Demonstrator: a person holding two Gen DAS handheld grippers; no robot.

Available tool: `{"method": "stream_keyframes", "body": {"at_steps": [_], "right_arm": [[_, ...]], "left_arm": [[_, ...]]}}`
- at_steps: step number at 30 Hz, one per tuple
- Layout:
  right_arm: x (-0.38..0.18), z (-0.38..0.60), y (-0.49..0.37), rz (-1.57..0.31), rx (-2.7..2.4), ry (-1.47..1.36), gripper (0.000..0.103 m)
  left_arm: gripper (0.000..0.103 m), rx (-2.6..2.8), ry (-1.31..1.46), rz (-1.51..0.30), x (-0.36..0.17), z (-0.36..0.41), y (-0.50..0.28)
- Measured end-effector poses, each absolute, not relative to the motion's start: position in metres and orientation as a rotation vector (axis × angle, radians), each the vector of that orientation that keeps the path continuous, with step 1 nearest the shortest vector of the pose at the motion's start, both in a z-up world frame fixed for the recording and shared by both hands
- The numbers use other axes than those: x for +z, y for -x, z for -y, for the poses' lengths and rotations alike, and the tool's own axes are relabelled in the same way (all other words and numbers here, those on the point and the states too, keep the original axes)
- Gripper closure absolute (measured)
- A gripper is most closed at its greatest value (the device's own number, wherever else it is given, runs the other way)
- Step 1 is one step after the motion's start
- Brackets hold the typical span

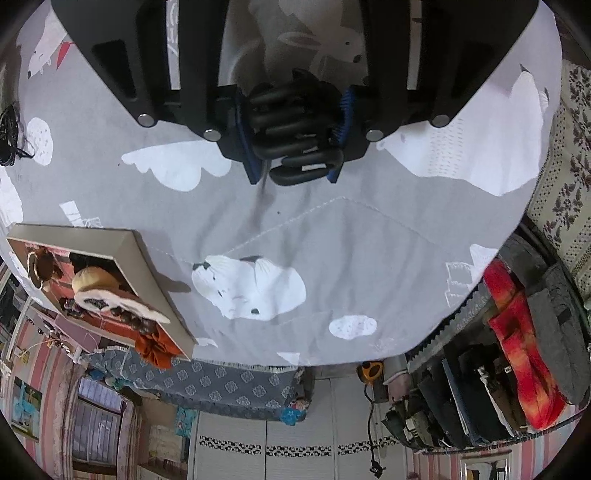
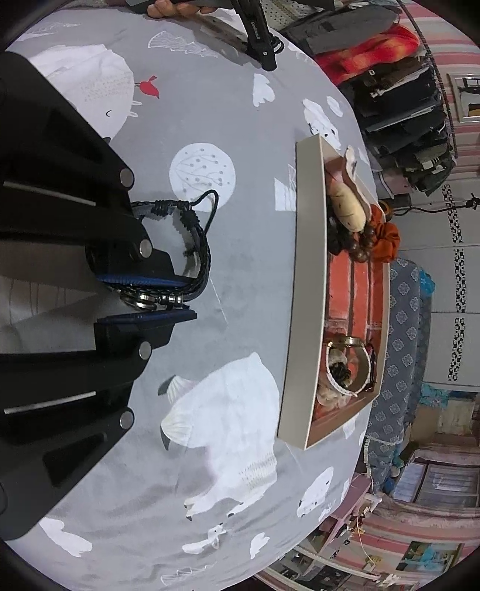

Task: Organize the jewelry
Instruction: 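Carry the claw clip and leather bracelet in both tools into the tray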

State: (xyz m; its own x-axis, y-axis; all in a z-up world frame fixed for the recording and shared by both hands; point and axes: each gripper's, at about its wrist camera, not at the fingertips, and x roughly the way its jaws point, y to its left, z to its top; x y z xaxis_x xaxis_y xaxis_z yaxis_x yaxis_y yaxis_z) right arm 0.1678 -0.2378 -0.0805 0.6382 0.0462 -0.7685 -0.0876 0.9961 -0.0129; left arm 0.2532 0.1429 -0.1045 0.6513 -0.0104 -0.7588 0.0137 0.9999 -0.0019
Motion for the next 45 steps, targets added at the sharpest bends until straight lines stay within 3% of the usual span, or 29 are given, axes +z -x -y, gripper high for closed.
{"method": "stream_keyframes", "body": {"at_steps": [10, 25, 36, 45], "right_arm": [[-0.05, 0.248, -0.177, -0.805, 0.099, 0.043, 0.09], [0.021, 0.301, -0.26, -0.634, 0.063, -0.036, 0.09], [0.004, 0.33, -0.346, -0.647, -0.003, -0.08, 0.09], [-0.041, 0.325, -0.393, -0.733, -0.021, -0.051, 0.09]], "left_arm": [[0.066, -0.029, -0.012, -0.799, -0.068, -0.122, -0.252], [0.066, -0.188, -0.012, -0.692, -0.009, 0.003, -0.321], [0.066, -0.176, 0.008, -0.745, -0.043, 0.039, -0.414], [0.066, -0.197, -0.016, -0.821, -0.082, 0.05, -0.442]]}}
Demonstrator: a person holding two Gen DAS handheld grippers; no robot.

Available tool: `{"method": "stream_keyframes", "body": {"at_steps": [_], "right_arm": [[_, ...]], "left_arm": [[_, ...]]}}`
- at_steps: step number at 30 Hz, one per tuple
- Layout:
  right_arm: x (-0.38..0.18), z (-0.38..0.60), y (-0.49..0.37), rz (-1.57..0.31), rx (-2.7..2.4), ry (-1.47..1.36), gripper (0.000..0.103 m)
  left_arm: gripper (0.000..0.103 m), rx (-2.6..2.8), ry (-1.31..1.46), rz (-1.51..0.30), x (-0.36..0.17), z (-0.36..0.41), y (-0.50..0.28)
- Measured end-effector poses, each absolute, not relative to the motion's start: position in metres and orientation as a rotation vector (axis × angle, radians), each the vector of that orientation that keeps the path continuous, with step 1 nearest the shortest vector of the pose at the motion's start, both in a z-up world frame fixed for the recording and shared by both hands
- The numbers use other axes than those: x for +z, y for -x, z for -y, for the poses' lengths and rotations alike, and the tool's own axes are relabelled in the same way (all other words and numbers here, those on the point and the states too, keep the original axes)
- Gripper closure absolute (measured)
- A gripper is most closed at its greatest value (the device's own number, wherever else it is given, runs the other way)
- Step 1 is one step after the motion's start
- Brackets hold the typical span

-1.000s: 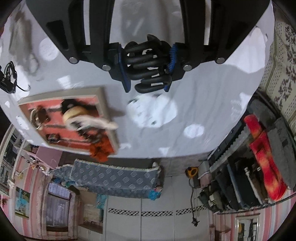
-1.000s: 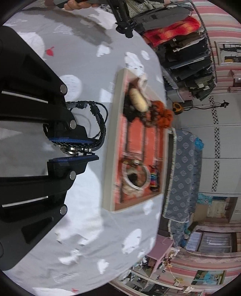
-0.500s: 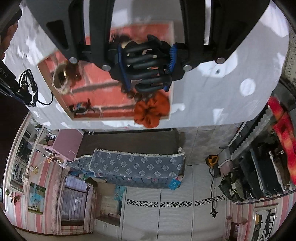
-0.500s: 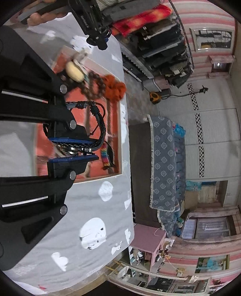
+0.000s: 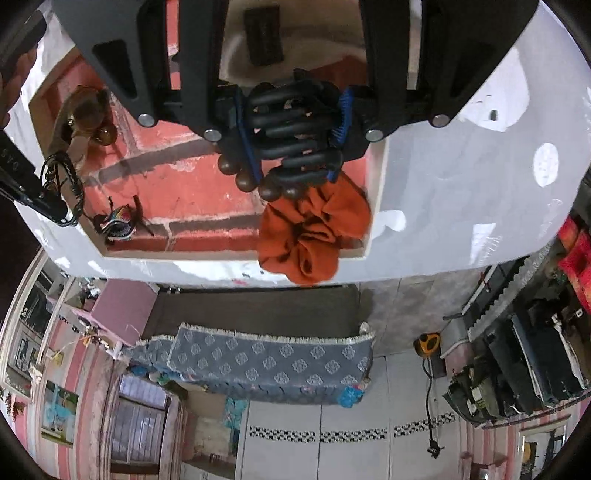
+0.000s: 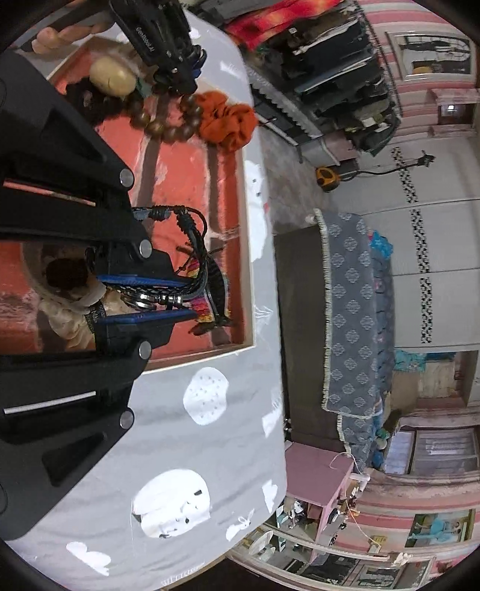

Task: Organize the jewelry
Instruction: 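Carry the claw clip and leather bracelet in both tools into the tray, then open both tools to drop the claw clip and bracelet in the tray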

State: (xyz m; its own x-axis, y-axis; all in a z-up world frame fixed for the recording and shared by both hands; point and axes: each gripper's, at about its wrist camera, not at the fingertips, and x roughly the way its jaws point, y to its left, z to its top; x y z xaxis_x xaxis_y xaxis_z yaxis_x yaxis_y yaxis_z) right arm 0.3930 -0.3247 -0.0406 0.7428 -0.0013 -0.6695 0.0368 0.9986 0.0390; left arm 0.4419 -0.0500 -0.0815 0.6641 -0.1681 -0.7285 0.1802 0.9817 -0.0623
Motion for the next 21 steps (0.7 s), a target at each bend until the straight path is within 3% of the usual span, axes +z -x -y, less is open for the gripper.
{"method": "stream_keyframes", "body": {"at_steps": [21], "right_arm": [[-0.073, 0.324, -0.412, -0.831, -0.025, -0.037, 0.086]], "left_arm": [[0.065, -0.217, -0.05, -0.901, -0.099, 0.067, -0.449]]}}
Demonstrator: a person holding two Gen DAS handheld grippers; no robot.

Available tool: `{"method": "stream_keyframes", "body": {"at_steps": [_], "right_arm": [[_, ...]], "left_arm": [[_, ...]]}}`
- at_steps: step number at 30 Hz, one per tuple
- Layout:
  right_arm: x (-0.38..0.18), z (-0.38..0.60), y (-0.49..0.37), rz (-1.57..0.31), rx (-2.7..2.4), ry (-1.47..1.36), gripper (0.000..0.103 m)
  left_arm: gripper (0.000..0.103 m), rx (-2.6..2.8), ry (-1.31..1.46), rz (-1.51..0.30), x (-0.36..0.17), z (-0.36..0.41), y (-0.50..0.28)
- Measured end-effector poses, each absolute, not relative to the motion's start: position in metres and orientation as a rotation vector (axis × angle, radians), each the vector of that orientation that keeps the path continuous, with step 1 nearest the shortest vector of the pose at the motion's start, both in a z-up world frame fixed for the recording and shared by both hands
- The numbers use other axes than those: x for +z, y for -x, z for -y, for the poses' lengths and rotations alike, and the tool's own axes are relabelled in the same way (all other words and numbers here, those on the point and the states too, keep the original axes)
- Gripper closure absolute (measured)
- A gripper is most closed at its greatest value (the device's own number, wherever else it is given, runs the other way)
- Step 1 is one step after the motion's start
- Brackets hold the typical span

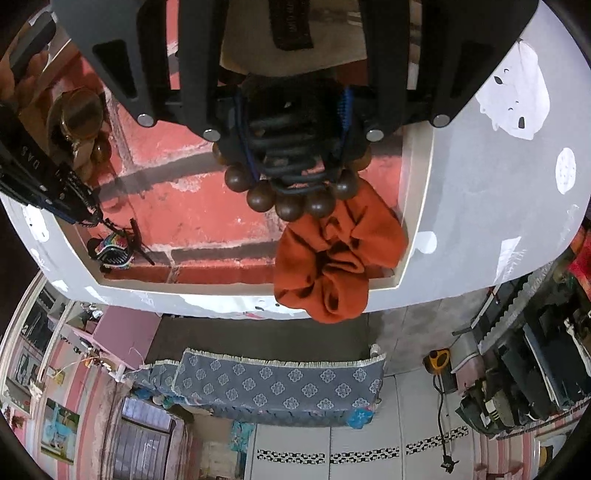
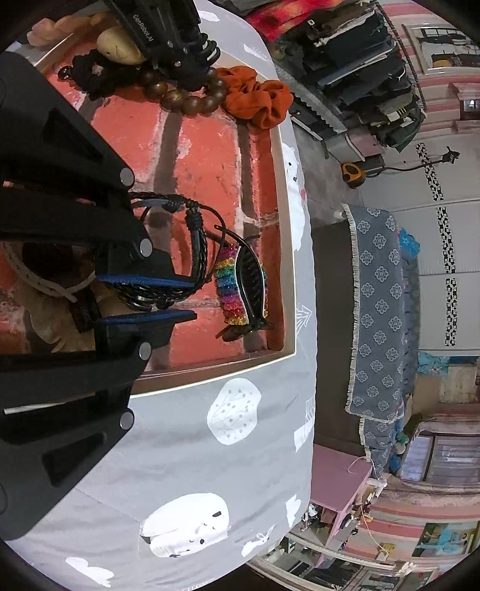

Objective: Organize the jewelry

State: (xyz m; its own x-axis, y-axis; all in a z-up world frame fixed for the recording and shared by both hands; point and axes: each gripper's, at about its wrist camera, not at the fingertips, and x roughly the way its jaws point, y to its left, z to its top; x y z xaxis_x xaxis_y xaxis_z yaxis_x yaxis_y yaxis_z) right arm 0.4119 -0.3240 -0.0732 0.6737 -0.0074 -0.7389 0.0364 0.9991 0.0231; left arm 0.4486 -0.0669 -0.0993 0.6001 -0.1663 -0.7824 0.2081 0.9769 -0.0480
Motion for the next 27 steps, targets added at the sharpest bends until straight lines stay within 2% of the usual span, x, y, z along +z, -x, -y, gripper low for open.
{"method": "stream_keyframes", "body": {"at_steps": [2, 4, 5, 6, 10, 14, 15, 16, 17, 20, 22, 27], "right_arm": [[-0.072, 0.326, -0.411, -0.829, -0.028, -0.04, 0.08], [-0.07, 0.328, -0.41, -0.823, -0.03, -0.045, 0.068], [-0.068, 0.329, -0.409, -0.815, -0.026, -0.048, 0.059], [-0.066, 0.33, -0.407, -0.806, -0.024, -0.045, 0.051], [-0.056, 0.33, -0.402, -0.775, -0.041, -0.015, 0.036], [-0.042, 0.337, -0.392, -0.739, -0.065, -0.027, 0.016], [-0.037, 0.339, -0.387, -0.727, -0.071, -0.032, 0.011], [-0.032, 0.341, -0.383, -0.717, -0.075, -0.038, 0.01], [-0.029, 0.343, -0.38, -0.712, -0.077, -0.042, 0.006], [-0.016, 0.344, -0.364, -0.691, -0.067, -0.057, 0.004], [-0.01, 0.341, -0.352, -0.683, -0.058, -0.052, 0.004], [0.001, 0.32, -0.304, -0.624, -0.045, 0.023, 0.004]], "left_arm": [[0.062, -0.218, -0.05, -0.903, -0.099, 0.066, -0.449], [0.056, -0.216, -0.049, -0.897, -0.099, 0.066, -0.448], [0.054, -0.217, -0.049, -0.894, -0.098, 0.067, -0.449], [0.051, -0.216, -0.049, -0.891, -0.097, 0.067, -0.448], [0.032, -0.189, -0.05, -0.852, -0.086, 0.064, -0.441], [0.03, -0.184, -0.042, -0.827, -0.07, 0.056, -0.43], [0.026, -0.176, -0.042, -0.818, -0.065, 0.053, -0.427], [0.02, -0.167, -0.039, -0.803, -0.059, 0.048, -0.422], [0.018, -0.162, -0.037, -0.789, -0.054, 0.045, -0.417], [0.018, -0.155, -0.033, -0.737, -0.036, 0.035, -0.395], [0.008, -0.139, -0.04, -0.71, -0.026, 0.03, -0.379], [0.007, -0.128, -0.046, -0.648, -0.009, 0.015, -0.325]]}}
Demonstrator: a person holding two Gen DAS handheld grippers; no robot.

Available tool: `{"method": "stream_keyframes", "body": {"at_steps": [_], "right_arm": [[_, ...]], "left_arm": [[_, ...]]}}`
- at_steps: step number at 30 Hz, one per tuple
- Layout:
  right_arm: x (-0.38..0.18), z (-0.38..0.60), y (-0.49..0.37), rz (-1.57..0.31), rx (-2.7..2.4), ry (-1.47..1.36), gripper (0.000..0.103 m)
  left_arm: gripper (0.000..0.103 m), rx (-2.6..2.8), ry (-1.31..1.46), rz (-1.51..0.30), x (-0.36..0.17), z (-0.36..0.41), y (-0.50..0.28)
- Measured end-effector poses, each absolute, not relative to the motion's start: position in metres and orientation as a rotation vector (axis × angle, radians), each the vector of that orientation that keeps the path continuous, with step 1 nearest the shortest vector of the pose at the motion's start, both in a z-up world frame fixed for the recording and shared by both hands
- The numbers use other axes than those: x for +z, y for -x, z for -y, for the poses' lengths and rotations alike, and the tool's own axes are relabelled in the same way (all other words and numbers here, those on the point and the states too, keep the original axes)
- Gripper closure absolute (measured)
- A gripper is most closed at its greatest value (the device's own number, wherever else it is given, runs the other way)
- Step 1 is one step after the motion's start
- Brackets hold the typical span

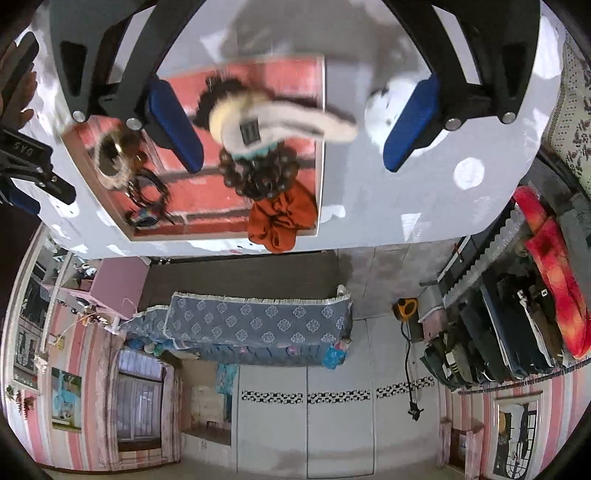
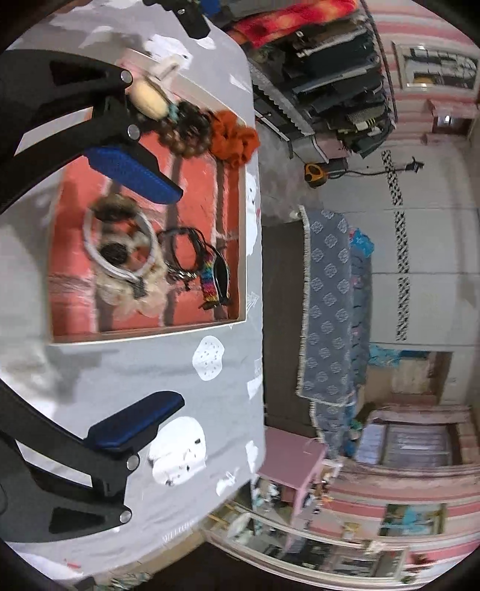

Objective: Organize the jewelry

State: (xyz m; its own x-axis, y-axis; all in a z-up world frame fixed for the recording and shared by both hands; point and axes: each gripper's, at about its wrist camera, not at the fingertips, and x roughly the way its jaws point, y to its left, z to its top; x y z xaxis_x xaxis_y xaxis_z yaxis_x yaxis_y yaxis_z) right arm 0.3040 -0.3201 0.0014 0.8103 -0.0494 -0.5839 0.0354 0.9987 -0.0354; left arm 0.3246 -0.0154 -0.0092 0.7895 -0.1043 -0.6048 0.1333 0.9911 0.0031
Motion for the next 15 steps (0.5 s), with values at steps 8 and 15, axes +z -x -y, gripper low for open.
{"method": "stream_keyframes", "body": {"at_steps": [8, 15], "right_arm": [[0.017, 0.283, -0.224, -0.54, -0.011, 0.061, 0.004], [0.019, 0.267, -0.16, -0.48, 0.009, 0.048, 0.004]], "left_arm": [[0.007, -0.088, -0.063, -0.584, 0.005, 0.01, -0.245], [0.007, -0.035, -0.061, -0.476, 0.013, 0.003, -0.184]]}}
